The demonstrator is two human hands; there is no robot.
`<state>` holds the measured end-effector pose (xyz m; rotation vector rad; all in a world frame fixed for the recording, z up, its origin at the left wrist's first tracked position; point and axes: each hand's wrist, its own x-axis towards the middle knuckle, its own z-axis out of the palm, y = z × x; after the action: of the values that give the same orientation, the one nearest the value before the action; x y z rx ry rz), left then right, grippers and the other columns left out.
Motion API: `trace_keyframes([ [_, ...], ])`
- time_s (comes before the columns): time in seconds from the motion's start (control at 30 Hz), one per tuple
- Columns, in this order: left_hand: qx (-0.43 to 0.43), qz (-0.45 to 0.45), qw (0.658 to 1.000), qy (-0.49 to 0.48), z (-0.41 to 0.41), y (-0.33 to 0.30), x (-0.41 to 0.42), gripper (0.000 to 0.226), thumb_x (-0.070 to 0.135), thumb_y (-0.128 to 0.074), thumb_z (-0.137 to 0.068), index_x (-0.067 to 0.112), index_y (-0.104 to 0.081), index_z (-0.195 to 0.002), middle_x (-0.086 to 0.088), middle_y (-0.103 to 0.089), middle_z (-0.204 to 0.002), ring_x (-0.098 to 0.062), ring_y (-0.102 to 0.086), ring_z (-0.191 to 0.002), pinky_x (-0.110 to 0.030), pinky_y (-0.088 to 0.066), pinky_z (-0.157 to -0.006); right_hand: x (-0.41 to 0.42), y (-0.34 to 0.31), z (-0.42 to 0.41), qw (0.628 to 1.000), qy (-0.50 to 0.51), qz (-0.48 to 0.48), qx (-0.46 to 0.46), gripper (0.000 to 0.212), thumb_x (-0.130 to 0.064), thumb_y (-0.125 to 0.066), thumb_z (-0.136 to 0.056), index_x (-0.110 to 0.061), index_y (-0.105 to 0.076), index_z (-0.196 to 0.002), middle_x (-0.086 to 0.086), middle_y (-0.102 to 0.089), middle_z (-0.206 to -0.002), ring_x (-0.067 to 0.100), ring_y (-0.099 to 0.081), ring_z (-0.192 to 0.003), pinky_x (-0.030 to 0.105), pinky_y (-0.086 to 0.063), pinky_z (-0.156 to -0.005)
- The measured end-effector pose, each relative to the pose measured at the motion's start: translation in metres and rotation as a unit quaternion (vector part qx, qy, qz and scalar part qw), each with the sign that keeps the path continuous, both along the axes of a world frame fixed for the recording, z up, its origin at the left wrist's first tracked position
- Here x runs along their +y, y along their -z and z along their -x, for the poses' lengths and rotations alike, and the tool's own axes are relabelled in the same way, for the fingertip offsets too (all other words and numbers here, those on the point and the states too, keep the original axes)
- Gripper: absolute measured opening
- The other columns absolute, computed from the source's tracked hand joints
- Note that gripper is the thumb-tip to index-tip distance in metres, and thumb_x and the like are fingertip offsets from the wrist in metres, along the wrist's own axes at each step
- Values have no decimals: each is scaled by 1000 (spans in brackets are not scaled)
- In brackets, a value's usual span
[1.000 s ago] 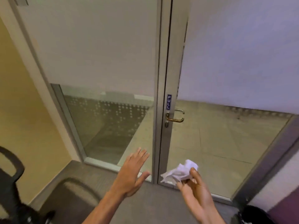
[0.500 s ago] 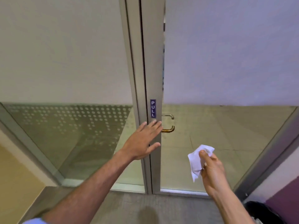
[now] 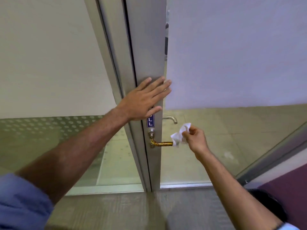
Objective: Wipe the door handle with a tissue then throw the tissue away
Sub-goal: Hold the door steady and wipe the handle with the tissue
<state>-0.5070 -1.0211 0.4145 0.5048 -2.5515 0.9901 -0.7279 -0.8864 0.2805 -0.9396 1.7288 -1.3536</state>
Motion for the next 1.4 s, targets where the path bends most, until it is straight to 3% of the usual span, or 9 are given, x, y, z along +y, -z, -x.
trace_keyframes([
  [0.3, 25, 70, 996, 43, 12, 13, -20, 63, 46, -42, -111, 7, -50, -160, -15, -36, -169, -32, -34, -157, -49, -16, -126, -23, 37, 12, 957, -81, 6, 280, 18, -13, -65, -84, -18, -54, -98, 4, -63, -89, 24, -57, -81, 30, -42, -61],
  [0.47, 27, 89, 994, 52, 12, 13, -22, 62, 47, -41, -111, 7, -54, -157, -15, -40, -167, -33, -38, -155, -50, -18, -126, -22, 28, 27, 850, -269, 75, 446, 32, -39, -50, -90, -19, -61, -111, -4, -67, -107, 18, -50, -101, 33, -47, -70],
  [0.6, 28, 95, 994, 52, 13, 15, -23, 62, 49, -39, -112, 8, -56, -156, -15, -40, -167, -33, -38, -155, -51, -19, -125, -29, 22, 31, 828, -273, 47, 488, 49, -15, -60, -85, -18, -47, -132, 7, -58, -121, 27, -53, -106, 39, -52, -74],
  [0.7, 27, 92, 994, 53, 13, 16, -23, 62, 50, -40, -112, 8, -57, -155, -14, -39, -168, -33, -37, -155, -51, -20, -125, -30, 19, 26, 823, -246, 65, 508, 60, -3, -67, -80, -21, -39, -129, 6, -46, -128, 31, -55, -101, 39, -54, -57],
  [0.8, 24, 90, 994, 54, 13, 15, -23, 62, 51, -42, -111, 9, -58, -154, -15, -39, -168, -33, -37, -155, -52, -19, -125, -30, 18, 22, 750, -268, 70, 601, 76, -5, -81, -71, -20, -46, -136, 14, -46, -139, 32, -51, -115, 39, -57, -71],
  [0.97, 8, 91, 995, 44, 12, 16, -23, 63, 51, -39, -112, 9, -58, -154, -15, -36, -169, -33, -34, -157, -52, -19, -126, -35, 19, 29, 636, -361, 64, 679, 22, -22, -80, -78, -18, -75, -100, 7, -51, -145, 30, -44, -131, 46, -49, -97],
  [1.17, 3, 122, 992, 35, 14, 17, -26, 58, 47, -42, -112, 8, -60, -152, -14, -38, -168, -33, -36, -156, -51, -20, -125, -40, 25, 39, 604, -395, 75, 688, 11, -18, -65, -91, -12, -69, -100, 4, -68, -110, 27, -59, -112, 37, -50, -86],
  [1.3, -1, 185, 982, 41, 13, 23, -32, 51, 32, -47, -111, 11, -53, -158, -12, -38, -169, -29, -37, -155, -48, -27, -125, -34, 32, 33, 638, -377, 54, 669, 15, -27, -57, -98, -17, -67, -106, -4, -67, -106, 19, -53, -103, 34, -50, -78],
  [1.4, 3, 206, 977, 52, 11, 24, -35, 50, 27, -50, -111, 13, -53, -158, -10, -41, -168, -28, -40, -154, -45, -33, -124, -22, 38, 16, 706, -342, 45, 619, 14, -24, -57, -98, -17, -69, -97, -4, -69, -96, 19, -50, -98, 33, -49, -77],
])
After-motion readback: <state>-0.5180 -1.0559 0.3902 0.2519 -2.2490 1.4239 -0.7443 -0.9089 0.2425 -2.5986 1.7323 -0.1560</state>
